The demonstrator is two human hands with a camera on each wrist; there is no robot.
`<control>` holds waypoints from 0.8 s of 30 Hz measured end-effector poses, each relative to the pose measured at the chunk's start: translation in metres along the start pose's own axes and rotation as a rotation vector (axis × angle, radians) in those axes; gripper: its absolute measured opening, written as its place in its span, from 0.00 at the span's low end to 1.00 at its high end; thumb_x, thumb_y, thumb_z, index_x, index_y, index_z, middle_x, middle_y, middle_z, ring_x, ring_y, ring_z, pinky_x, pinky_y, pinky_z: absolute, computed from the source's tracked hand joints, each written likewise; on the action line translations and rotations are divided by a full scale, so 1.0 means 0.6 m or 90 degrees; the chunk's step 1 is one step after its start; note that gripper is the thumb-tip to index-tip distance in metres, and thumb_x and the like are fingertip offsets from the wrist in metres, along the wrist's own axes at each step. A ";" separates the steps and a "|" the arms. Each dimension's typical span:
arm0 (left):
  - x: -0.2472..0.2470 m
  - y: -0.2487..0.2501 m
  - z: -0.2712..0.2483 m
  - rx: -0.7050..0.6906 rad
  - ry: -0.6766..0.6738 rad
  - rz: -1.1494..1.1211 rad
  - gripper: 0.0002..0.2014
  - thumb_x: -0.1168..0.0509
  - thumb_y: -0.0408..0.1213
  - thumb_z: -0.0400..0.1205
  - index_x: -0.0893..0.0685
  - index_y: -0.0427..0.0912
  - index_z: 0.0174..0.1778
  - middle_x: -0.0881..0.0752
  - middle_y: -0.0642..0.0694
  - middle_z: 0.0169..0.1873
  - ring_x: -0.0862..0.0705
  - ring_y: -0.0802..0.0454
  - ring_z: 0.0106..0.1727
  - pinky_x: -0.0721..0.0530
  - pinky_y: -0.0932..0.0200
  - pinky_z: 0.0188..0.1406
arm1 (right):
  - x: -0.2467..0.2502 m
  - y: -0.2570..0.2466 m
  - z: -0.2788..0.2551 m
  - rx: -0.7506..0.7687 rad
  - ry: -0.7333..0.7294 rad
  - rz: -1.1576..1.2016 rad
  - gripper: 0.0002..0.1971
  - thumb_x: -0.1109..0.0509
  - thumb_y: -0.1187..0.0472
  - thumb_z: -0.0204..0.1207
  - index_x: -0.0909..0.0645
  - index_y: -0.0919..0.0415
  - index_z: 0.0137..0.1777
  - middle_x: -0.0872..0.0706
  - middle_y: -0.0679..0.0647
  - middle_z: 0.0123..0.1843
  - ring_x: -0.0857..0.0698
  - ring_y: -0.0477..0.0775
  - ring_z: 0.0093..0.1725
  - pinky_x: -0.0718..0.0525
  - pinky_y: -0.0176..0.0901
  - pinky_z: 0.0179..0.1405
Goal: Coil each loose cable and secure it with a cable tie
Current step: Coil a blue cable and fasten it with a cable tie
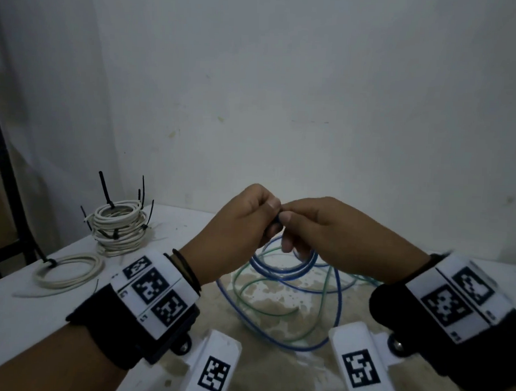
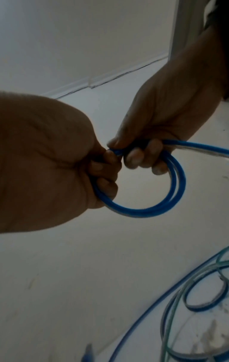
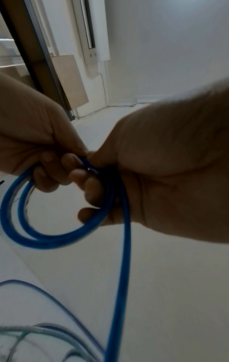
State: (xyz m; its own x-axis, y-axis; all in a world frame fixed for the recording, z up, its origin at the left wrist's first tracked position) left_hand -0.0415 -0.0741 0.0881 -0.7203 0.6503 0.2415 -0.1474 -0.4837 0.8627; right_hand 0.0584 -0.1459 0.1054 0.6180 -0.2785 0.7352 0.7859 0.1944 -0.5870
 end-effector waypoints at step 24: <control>-0.027 -0.104 0.017 0.233 0.327 -0.601 0.05 0.49 0.28 0.88 0.29 0.37 0.52 0.30 0.43 0.29 0.32 0.51 0.25 0.16 0.60 0.24 | 0.021 0.068 -0.067 -0.033 0.422 0.571 0.16 0.47 0.62 0.87 0.22 0.70 0.44 0.27 0.49 0.26 0.27 0.47 0.26 0.19 0.52 0.42</control>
State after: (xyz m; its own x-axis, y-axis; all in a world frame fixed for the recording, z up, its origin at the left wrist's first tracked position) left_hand -0.0137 -0.0486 0.0346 -0.6317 0.3062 -0.7122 -0.6323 0.3281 0.7018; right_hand 0.0975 -0.1790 0.0770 0.8158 -0.5069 -0.2785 0.0497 0.5413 -0.8394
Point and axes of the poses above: each hand's wrist, its own z-axis towards the middle knuckle, its own x-axis out of the back of the hand, y = z × x, the point moved 5 cm from there along z, towards the middle knuckle
